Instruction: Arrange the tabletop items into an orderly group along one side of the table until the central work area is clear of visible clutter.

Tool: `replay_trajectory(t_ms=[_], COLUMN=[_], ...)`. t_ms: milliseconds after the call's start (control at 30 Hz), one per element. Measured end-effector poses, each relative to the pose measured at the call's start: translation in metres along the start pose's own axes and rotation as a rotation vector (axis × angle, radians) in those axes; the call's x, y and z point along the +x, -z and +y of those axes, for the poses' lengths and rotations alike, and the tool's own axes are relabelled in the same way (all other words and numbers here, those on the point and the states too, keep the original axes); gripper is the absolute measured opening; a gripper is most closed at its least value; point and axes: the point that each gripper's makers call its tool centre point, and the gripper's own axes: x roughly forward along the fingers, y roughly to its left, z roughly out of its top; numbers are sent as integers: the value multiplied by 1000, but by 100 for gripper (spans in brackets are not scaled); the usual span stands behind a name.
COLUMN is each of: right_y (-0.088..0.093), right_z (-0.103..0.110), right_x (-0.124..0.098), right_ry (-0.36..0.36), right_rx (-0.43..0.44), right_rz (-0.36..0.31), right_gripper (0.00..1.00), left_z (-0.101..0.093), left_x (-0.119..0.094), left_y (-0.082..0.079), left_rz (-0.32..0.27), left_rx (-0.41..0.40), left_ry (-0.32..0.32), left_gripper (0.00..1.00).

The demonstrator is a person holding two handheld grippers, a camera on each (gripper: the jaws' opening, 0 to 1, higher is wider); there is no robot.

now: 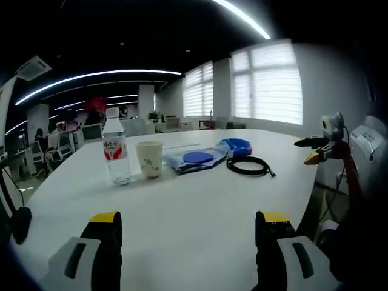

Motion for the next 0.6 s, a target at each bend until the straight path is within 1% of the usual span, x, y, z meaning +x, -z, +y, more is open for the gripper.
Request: replay_trajectory(t_ms=[367, 600], right_y=[1, 1], right_z=[0, -1], right_x=[-1, 0], right_ry=[-1, 4], right_rx=[-1, -8], right_rz=[-2, 0], right_gripper=[92, 92], left_z=[-3, -4], left_x=[2, 2], left_y=[1, 0], left_rz=[13, 10], left_rx=[9, 10], left_ry=[6, 6], left_gripper=[91, 91])
